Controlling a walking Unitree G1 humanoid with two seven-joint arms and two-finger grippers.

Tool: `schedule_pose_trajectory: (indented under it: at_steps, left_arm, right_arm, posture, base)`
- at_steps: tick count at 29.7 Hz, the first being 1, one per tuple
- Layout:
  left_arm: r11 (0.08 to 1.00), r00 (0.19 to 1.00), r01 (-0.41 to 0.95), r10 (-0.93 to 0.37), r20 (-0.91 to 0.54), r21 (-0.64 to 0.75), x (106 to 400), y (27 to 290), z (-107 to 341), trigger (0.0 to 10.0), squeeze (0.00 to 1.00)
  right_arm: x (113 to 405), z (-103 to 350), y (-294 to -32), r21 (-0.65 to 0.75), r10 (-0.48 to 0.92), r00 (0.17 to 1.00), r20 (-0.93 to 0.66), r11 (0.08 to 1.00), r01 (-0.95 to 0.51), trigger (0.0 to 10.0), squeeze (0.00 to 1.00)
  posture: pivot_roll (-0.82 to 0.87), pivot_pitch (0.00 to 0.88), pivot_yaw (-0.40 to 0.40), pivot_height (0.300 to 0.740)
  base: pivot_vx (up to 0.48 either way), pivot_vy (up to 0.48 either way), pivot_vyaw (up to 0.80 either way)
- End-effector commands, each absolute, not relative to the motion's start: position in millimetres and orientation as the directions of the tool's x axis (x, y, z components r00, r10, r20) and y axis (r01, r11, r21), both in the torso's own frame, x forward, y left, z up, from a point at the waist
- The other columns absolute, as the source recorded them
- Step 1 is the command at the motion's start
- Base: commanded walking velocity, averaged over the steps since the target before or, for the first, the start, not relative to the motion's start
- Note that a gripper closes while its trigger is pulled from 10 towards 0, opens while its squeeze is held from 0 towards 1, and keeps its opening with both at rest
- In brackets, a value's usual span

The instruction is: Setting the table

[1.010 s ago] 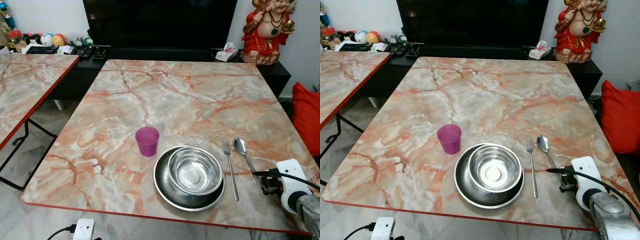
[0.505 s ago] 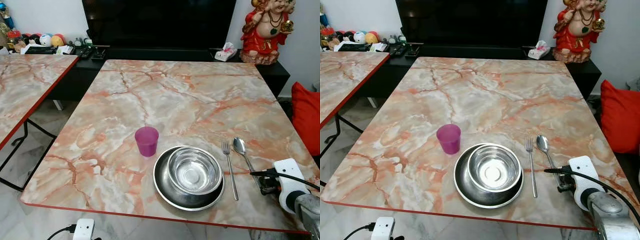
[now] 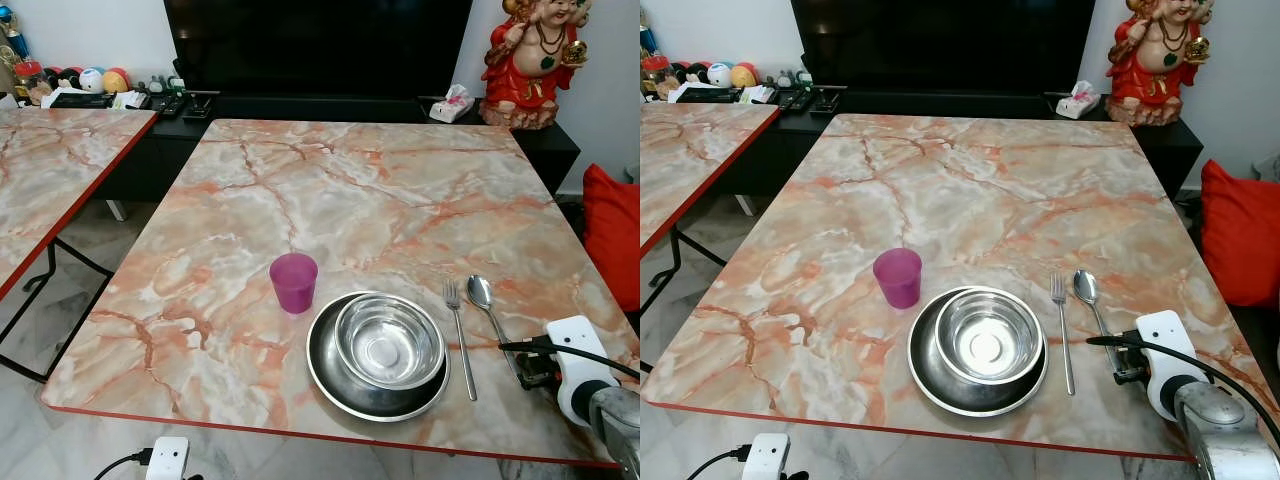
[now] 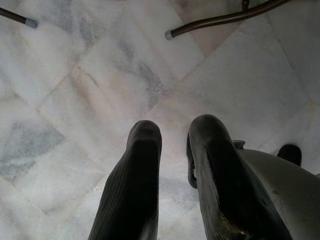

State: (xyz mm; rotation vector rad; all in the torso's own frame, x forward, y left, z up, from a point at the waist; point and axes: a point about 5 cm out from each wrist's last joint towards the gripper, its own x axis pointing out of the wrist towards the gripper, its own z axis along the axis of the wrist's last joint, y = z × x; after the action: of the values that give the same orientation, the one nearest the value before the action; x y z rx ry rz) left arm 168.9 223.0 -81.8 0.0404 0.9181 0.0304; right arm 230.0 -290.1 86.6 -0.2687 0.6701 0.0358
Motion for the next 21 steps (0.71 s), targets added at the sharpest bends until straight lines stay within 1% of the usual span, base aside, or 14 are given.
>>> schedule_pose_trajectory:
  at_steps: [1,9,16,21]
  left_arm:
    - [0.998,0.603,-0.014,0.052,-0.796,0.054,169,224,-82,10.0,0.0]
    - [0.998,0.603,-0.017,0.053,-0.796,0.053,169,225,-82,10.0,0.0]
    - [0.998,0.605,-0.017,0.054,-0.795,0.055,169,224,-82,10.0,0.0]
    - [0.998,0.606,-0.015,0.053,-0.794,0.055,169,224,-82,10.0,0.0]
  right_arm:
    - [233,93,-289,-0.252,-0.048,0.793,-0.607,0.958,-0.134,10.0,0.0]
    - [234,93,-287,-0.25,-0.043,0.793,-0.607,0.958,-0.139,10.0,0.0]
    - [234,94,-297,-0.293,-0.109,0.792,-0.601,0.952,-0.091,10.0,0.0]
    - [234,96,-300,-0.302,-0.132,0.794,-0.594,0.951,-0.068,10.0,0.0]
  posture:
    - [0.01,0.0,0.013,0.74]
    - [0.02,0.002,0.012,0.74]
    - [0.02,0.003,0.012,0.74]
    - [0.01,0.003,0.014,0.74]
  base:
    - [0.0,0.0,0.0]
    - [0.0,0.0,0.0]
    - [0.0,0.0,0.0]
    - [0.0,0.0,0.0]
